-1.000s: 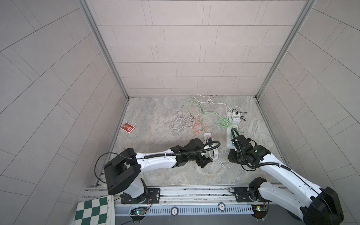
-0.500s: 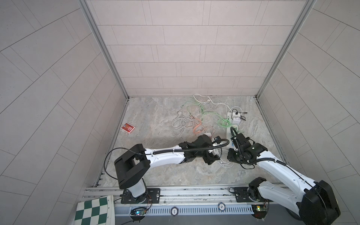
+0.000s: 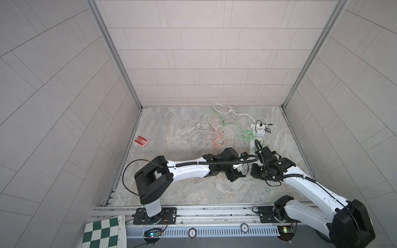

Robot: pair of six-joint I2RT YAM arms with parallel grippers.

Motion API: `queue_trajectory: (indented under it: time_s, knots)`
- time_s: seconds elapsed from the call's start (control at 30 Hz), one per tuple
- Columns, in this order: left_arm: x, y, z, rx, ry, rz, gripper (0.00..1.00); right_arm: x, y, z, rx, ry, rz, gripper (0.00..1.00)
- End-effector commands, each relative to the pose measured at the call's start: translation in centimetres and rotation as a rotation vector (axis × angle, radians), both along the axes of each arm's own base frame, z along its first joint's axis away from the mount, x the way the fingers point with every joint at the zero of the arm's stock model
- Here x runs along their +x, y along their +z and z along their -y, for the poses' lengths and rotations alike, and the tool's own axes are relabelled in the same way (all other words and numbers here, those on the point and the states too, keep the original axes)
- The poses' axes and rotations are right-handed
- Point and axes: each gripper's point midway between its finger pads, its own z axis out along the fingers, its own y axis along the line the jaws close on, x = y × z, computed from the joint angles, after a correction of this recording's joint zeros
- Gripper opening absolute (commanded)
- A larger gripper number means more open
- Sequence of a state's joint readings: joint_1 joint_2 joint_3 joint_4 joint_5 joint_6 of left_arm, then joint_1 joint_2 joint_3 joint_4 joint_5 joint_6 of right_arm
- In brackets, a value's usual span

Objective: Insert plugs into power strip
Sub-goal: Press the plug into the socket.

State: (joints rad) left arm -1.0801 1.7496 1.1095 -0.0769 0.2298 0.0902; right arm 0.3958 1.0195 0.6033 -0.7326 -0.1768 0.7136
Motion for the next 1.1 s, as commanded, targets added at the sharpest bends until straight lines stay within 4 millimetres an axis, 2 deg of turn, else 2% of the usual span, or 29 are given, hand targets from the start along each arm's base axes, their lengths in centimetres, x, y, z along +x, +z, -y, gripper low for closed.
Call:
queue_trajectory:
  time_s: [0.0, 0.17, 0.43, 0.63, 0.8, 0.93, 1.07]
  knots:
    - [-1.1, -0.8, 0.2, 0.051, -0.084, -0.02, 0.78, 0.1, 0.5, 0.0, 0.007, -0.002, 0.01, 0.26]
    - [0.1, -1.3, 0.0, 0.125, -0.056, 0.011, 0.78, 0.1, 0.2, 0.2, -0.001, -0.004, 0.009, 0.25]
    - [0.6, -1.9, 0.4, 0.166, -0.063, 0.018, 0.76, 0.0, -1.0, 0.3, -0.015, -0.007, -0.035, 0.23]
    - [0.9, -3.1, -0.1, 0.216, -0.052, 0.016, 0.62, 0.0, -1.2, 0.5, -0.033, -0.011, -0.045, 0.21]
    - [1.0, -3.5, -0.4, 0.224, -0.039, 0.011, 0.45, -0.1, -1.7, 1.1, -0.058, -0.02, -0.05, 0.15]
    - [0.7, -4.1, -0.9, 0.243, -0.035, -0.002, 0.33, -0.4, -2.0, 2.6, -0.124, -0.03, -0.056, 0.06]
    - [0.5, -4.7, -1.8, 0.265, -0.018, -0.006, 0.27, -0.9, -1.5, 5.0, -0.231, -0.076, -0.06, 0.01]
